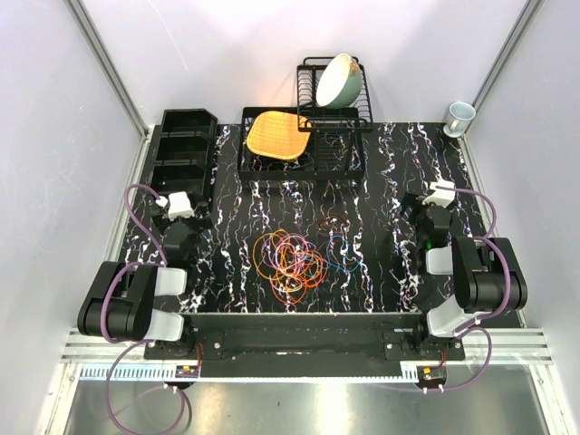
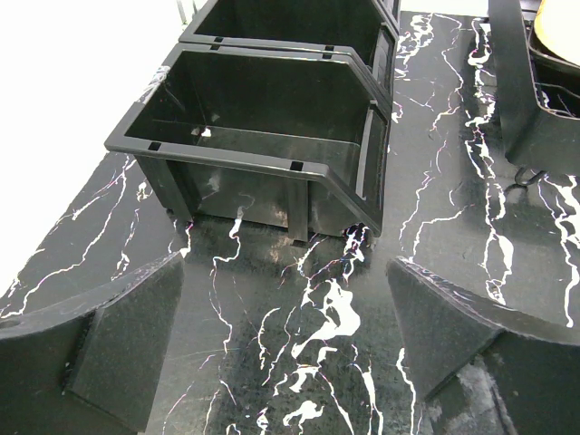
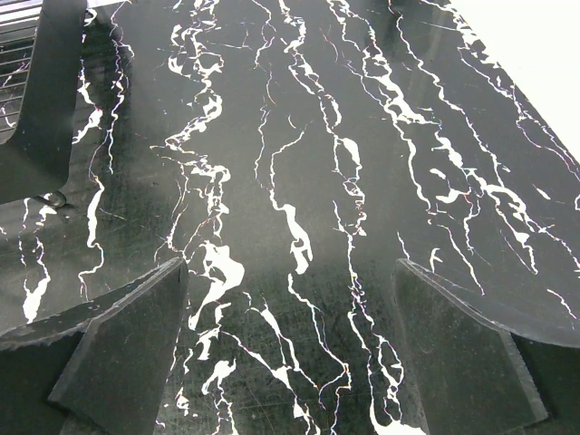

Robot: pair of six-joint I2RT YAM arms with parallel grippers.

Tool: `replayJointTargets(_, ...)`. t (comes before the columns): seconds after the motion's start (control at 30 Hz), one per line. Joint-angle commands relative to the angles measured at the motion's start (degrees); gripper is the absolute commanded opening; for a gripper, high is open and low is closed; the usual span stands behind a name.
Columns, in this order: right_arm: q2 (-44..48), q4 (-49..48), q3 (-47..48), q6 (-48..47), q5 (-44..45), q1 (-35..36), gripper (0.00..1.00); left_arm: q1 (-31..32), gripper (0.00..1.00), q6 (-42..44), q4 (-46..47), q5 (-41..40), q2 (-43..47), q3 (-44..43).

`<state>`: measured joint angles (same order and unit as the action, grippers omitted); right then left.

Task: Untangle the cables

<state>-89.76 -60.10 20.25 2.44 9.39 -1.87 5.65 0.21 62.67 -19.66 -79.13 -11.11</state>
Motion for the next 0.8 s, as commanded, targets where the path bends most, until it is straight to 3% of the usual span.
replayJointTargets(0.0, 0.7, -1.3, 0.8, -0.1, -0.2, -0.1, 1.0, 0.0, 0.99, 0.0, 4.1, 0.2, 0.2, -0.8)
replayJointTargets(0.37, 0.9, -1.9, 0.1, 0.2, 0.4, -0.1, 1.0, -0.2, 0.99, 0.0, 4.1, 0.3, 0.2, -0.8)
replayJointTargets(0.47, 5.4, -2.8, -1.2, -0.2, -0.4, -0.1, 1.0, -0.2, 0.99, 0.0, 3.9, 0.5, 0.2, -1.0)
replayJointTargets(0.6, 16.2, 20.7, 4.3, 2.1, -2.9, 0.0, 1.0, -0.4, 0.99, 0.0, 3.8, 1.2, 0.2, -1.2)
replayJointTargets(0.7, 24.3, 36.2, 10.5, 11.7, -5.9, 0.0, 1.0, -0.7, 0.99, 0.3, 4.2, 2.3, 0.5, -0.7)
replayJointTargets(0.73, 27.5, 39.1, 13.0, 18.8, -7.4, 0.0, 1.0, -0.5, 0.99, 1.3, 3.5, 4.6, 3.1, -0.2)
replayJointTargets(0.77, 28.9, 43.4, 14.1, 21.9, -13.3, 0.0, 1.0, -0.2, 0.99, 1.7, 2.5, 5.5, 5.1, 0.3)
